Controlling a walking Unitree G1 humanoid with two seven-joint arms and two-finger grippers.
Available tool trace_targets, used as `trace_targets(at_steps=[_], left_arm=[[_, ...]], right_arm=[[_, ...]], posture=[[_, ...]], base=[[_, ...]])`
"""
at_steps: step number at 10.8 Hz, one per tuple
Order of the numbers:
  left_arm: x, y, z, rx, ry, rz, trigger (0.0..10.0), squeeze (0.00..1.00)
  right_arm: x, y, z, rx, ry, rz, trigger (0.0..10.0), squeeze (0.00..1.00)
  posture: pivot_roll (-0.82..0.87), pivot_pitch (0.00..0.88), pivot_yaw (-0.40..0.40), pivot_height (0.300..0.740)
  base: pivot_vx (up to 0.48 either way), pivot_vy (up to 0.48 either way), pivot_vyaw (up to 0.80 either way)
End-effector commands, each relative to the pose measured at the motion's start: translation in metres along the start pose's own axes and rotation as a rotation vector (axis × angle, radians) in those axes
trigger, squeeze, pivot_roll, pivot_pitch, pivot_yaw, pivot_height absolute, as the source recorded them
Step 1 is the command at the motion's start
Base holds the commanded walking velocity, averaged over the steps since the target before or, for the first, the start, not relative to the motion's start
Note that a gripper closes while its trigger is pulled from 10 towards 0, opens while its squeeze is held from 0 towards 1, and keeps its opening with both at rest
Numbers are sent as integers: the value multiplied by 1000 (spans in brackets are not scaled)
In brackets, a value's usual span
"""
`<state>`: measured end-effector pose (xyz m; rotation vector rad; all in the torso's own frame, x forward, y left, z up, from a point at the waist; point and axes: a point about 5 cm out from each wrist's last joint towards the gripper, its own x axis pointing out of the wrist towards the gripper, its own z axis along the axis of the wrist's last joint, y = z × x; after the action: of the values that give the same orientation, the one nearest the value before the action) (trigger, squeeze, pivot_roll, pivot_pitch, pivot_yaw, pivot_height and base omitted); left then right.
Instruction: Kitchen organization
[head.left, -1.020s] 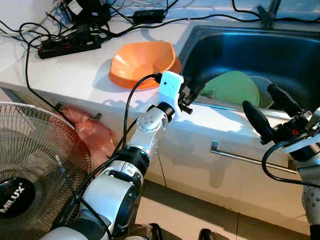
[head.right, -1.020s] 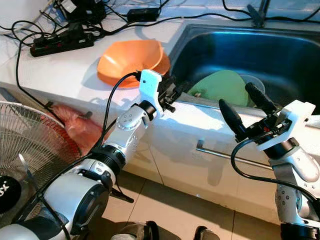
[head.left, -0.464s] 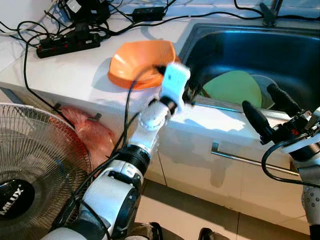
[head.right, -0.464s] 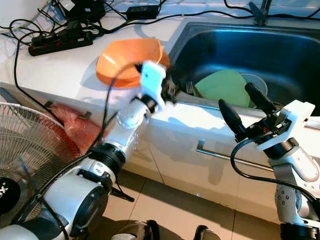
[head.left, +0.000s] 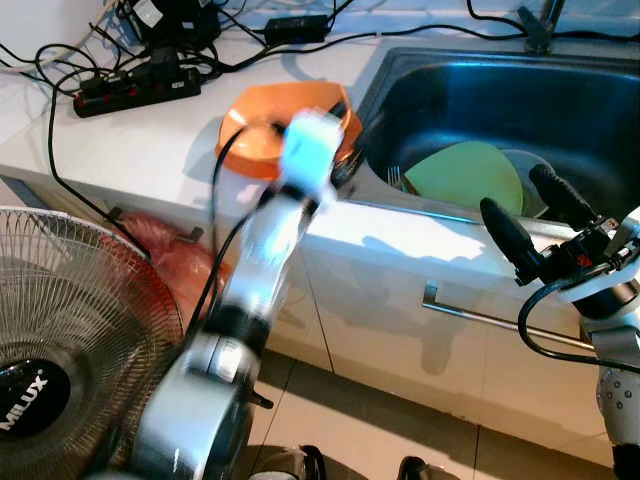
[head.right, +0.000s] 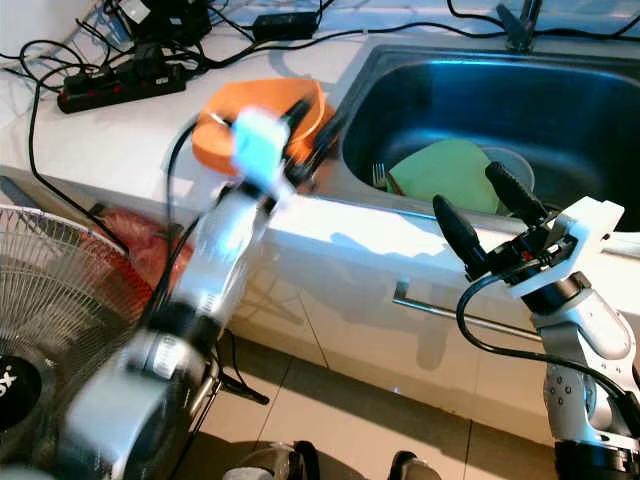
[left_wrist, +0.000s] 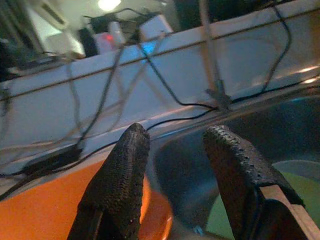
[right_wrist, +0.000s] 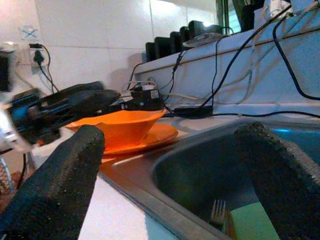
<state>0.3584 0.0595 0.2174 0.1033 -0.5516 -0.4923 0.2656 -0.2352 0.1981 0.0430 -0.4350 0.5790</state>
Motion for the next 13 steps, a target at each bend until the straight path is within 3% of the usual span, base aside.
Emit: trace_targets(at_steps=[1,5,6,9,10,13], left_arm=[[-5,6,5,49,-18,16,10000,0],[-49,12,-2,151,25,84,10000,0],[-65,15,-6,180,61,122,10000,0],[-91,30,-7,224,110,236,10000,0],[-116,34,-11,292,170,258,10000,0],[-166,50,-25,365,319,358,10000,0]], right_arm=[[1,1,1,-15,-13,-9,10000,0],[1,-6,1,-35,-43,-113,10000,0],[-1,-8,2,-42,-58,-165,10000,0],[-12,-13,10,-79,-83,-260,10000,0],[-32,-21,16,-130,-73,-379,10000,0],[-80,-33,38,-231,-73,-589,10000,0]], posture=[[-21,119,153,740],[-7,106,147,740],[-7,106,147,740],[10,125,136,740],[12,138,131,740],[5,161,126,740]], base=[[0,0,0],[0,0,0],[0,0,0],[0,0,0],[0,0,0],[0,0,0]])
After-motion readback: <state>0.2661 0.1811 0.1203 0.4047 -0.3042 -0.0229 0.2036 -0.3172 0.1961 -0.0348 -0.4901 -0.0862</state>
